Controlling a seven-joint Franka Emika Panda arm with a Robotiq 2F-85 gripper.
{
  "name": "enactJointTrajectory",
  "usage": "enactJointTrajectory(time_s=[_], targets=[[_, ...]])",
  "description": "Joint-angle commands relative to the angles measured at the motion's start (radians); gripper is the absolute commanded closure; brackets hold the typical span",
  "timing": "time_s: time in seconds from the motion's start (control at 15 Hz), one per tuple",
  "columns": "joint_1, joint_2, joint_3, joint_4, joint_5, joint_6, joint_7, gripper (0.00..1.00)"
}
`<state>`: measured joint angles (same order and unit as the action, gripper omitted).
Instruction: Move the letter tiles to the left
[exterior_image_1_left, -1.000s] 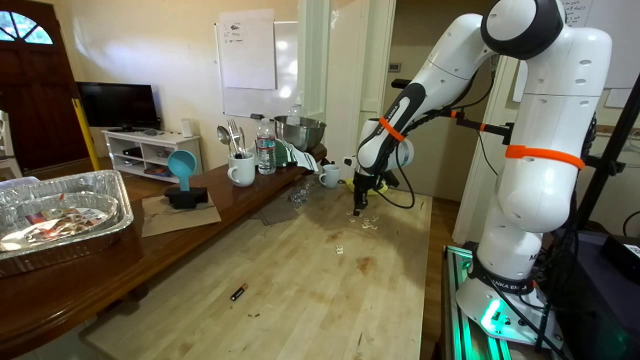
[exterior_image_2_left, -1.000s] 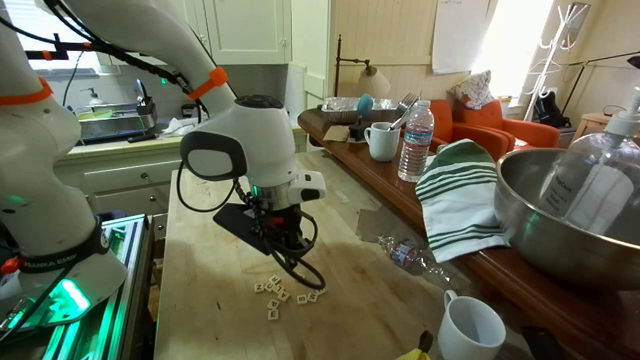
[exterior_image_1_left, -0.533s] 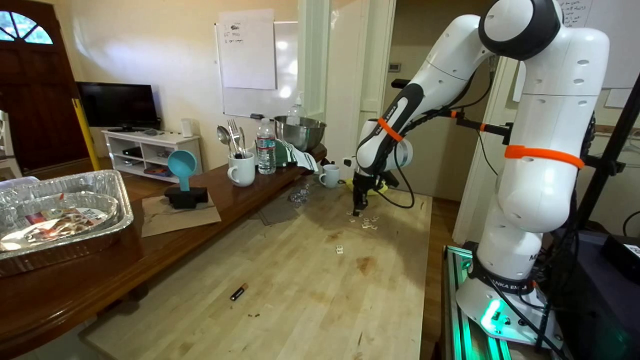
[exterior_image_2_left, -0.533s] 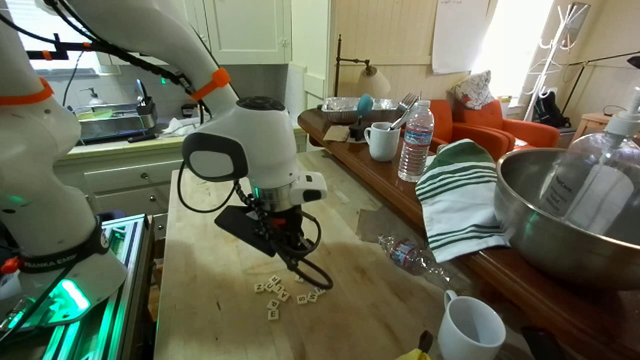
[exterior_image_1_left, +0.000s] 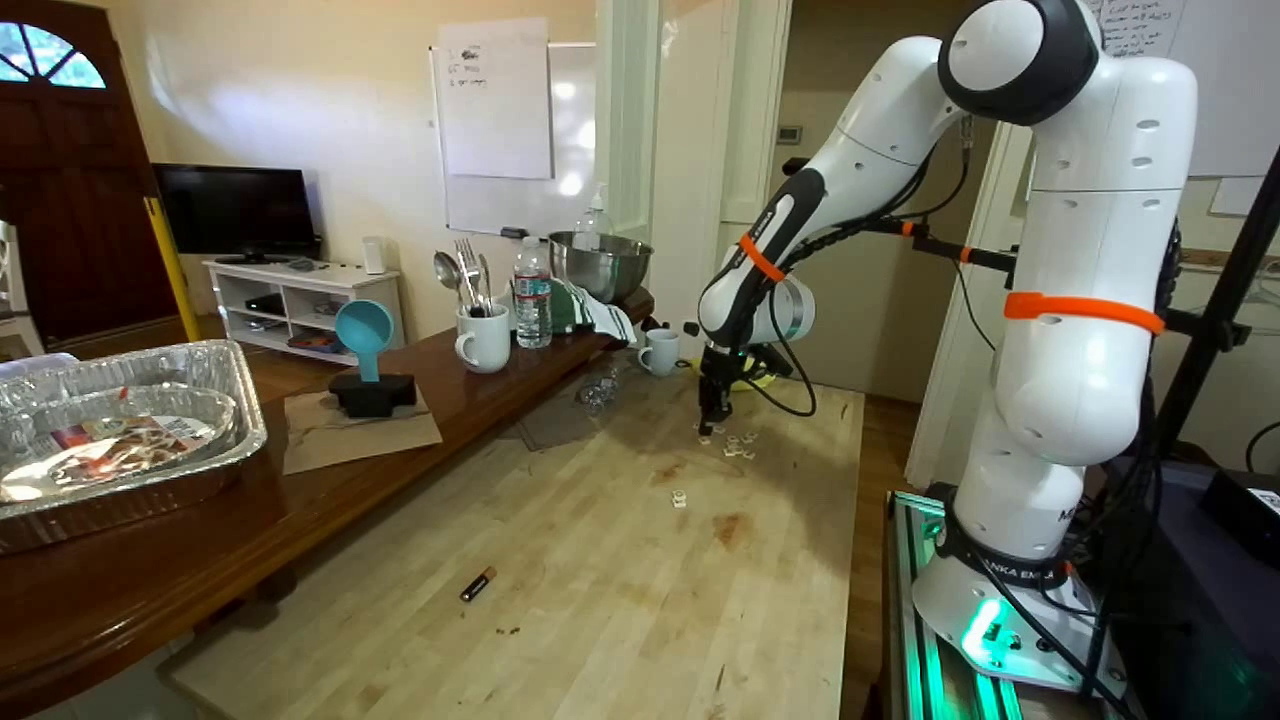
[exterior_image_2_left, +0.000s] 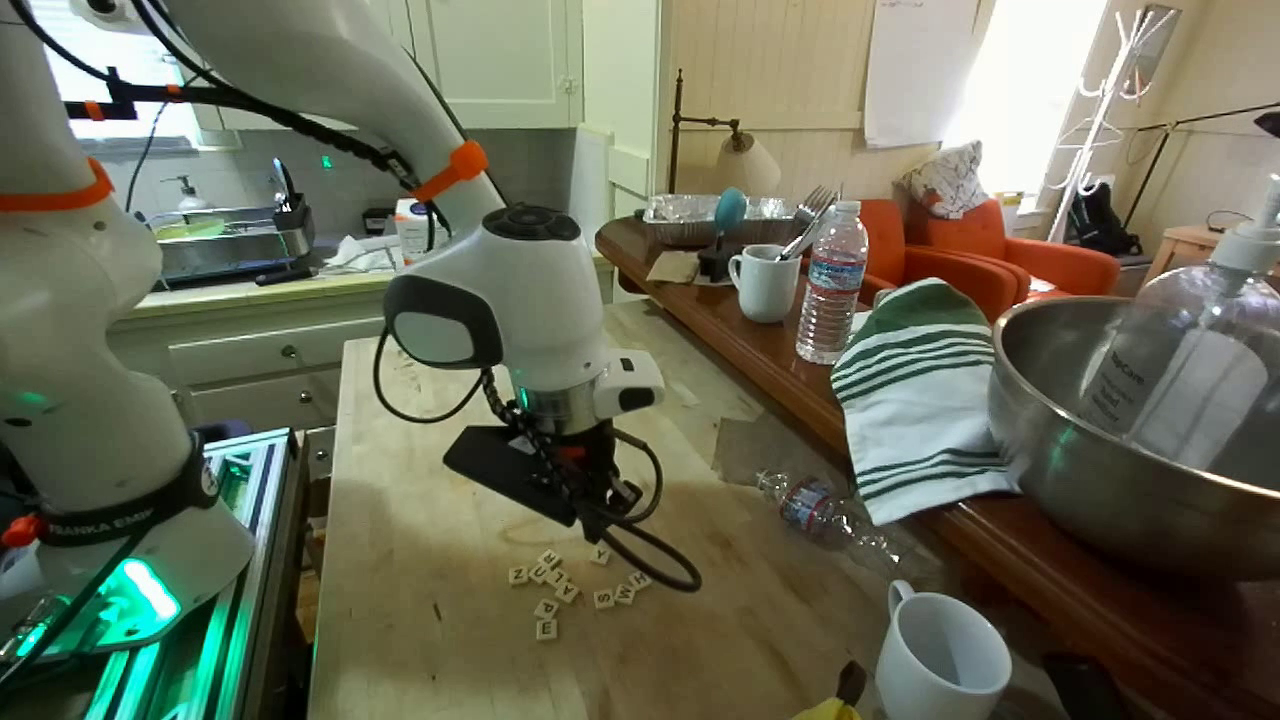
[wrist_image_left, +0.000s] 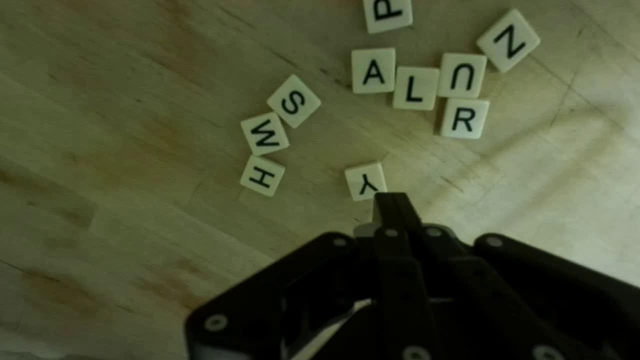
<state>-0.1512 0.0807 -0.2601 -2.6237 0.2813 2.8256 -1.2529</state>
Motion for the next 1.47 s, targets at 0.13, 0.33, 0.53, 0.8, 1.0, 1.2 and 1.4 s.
enactJointTrajectory(time_s=[0.13, 0.33, 0.53, 0.8, 1.0, 1.2, 1.4], targets=[[-0.014, 0.077, 0.014, 0.037, 0.05, 0.055, -0.078, 1.0], [-0.017, 0.09, 0.016, 0.04, 0.048, 0.068, -0.093, 1.0], [-0.024, 0.107, 0.023, 0.042, 0.056, 0.078, -0.115, 1.0], [-0.022, 0.117, 0.023, 0.034, 0.062, 0.084, -0.093, 1.0], [-0.006, 0.118, 0.018, 0.018, 0.049, 0.088, -0.058, 1.0], [0.014, 0.116, 0.009, -0.001, 0.02, 0.103, -0.01, 1.0], [0.027, 0.107, 0.009, -0.02, 0.011, 0.122, 0.027, 1.0]])
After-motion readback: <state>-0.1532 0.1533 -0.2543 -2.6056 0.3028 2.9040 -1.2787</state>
